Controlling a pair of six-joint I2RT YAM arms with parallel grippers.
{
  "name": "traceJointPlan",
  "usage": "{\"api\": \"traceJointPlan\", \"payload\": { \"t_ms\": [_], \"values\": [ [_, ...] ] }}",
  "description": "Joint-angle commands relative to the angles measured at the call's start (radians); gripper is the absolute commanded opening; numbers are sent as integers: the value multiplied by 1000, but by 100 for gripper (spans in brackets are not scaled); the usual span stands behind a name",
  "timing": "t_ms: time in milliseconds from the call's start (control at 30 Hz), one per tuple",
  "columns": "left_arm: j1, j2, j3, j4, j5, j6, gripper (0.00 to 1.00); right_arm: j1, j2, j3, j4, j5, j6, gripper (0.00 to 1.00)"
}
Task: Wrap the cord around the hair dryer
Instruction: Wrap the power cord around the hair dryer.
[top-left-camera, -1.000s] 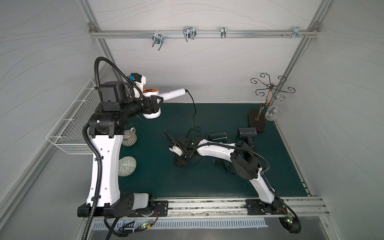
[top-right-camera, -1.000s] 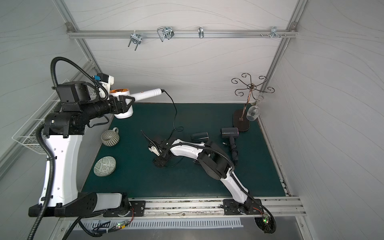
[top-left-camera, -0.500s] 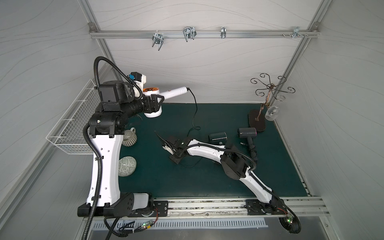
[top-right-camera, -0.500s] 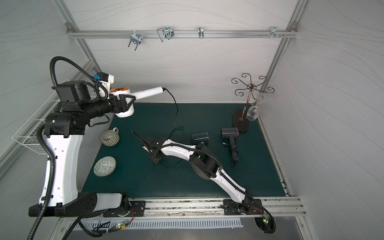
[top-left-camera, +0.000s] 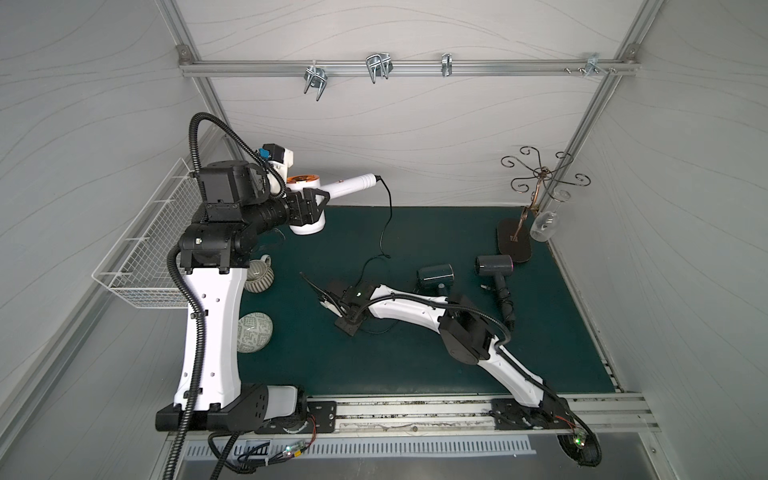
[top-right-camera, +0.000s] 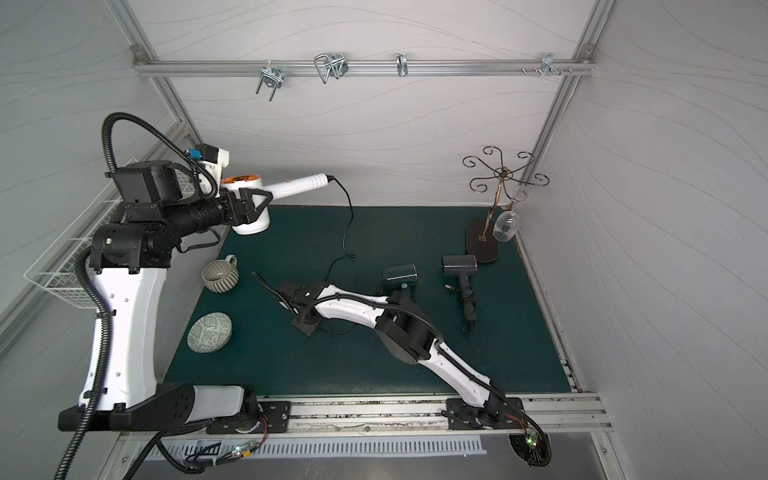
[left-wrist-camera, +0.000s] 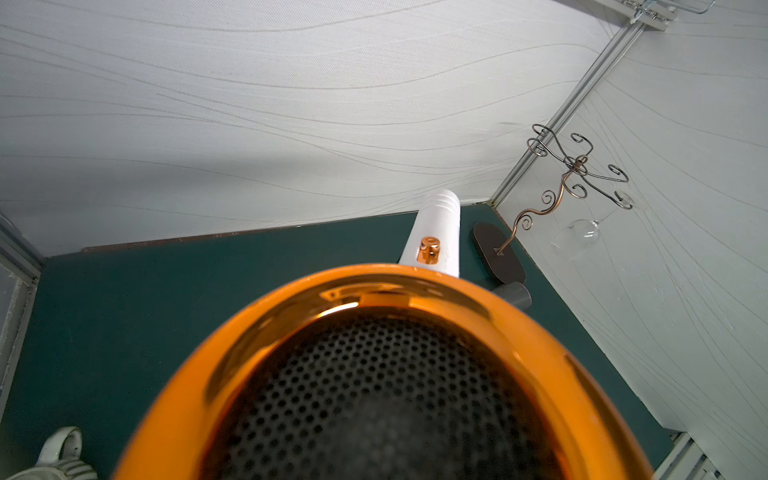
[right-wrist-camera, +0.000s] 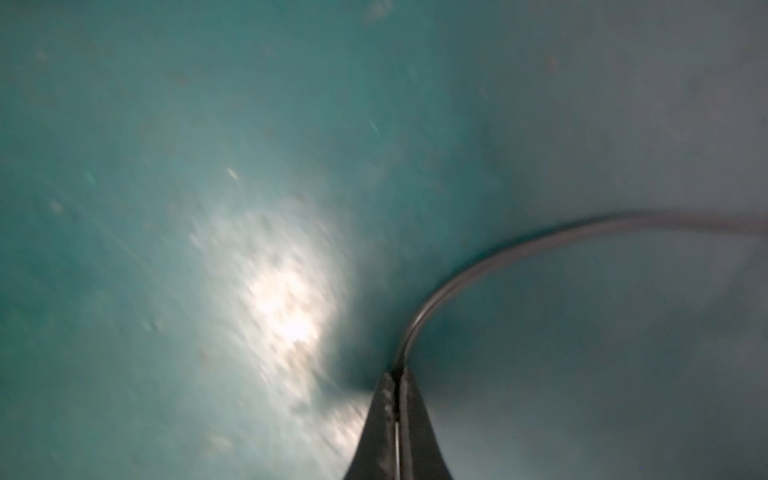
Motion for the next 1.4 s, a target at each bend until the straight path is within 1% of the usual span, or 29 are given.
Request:
{"api": "traceJointPlan", "payload": {
  "t_ms": [0, 133, 233, 467, 600, 633, 800, 967, 1200, 1267, 1367],
  "values": [
    [5, -2, 22, 111, 17, -4, 0, -76, -60, -119, -116, -27, -1, 0],
    [6, 8, 11, 118, 15, -3, 0, -108, -189, -125, -100, -94, -37, 0],
    [6, 10, -2, 123, 10, -4, 0, -125, -270, -127, -123, -116, -56, 0],
    [6, 13, -49, 137, -2, -2, 0, -169, -447, -167, -181, -147, -79, 0],
    [6, 15, -71, 156, -1, -9, 0, -193, -521, -133, -234, -142, -108, 0],
    [6, 15, -106, 160, -1, -12, 0, -200, -535, -118, -250, -139, -116, 0],
    [6, 9, -159, 184, 1, -36, 0, -235, -591, -28, -313, -131, -147, 0],
    [6, -15, -227, 210, 4, -62, 0, -281, -619, 86, -352, -154, -161, 0],
    [6, -21, -284, 233, 14, -81, 0, -295, -614, 257, -402, -175, -197, 0],
    [6, -20, -307, 238, 15, -81, 0, -297, -609, 302, -402, -174, -232, 0],
    [6, -30, -368, 273, 63, -97, 0, -302, -597, 360, -384, -181, -253, 0]
  ]
}}
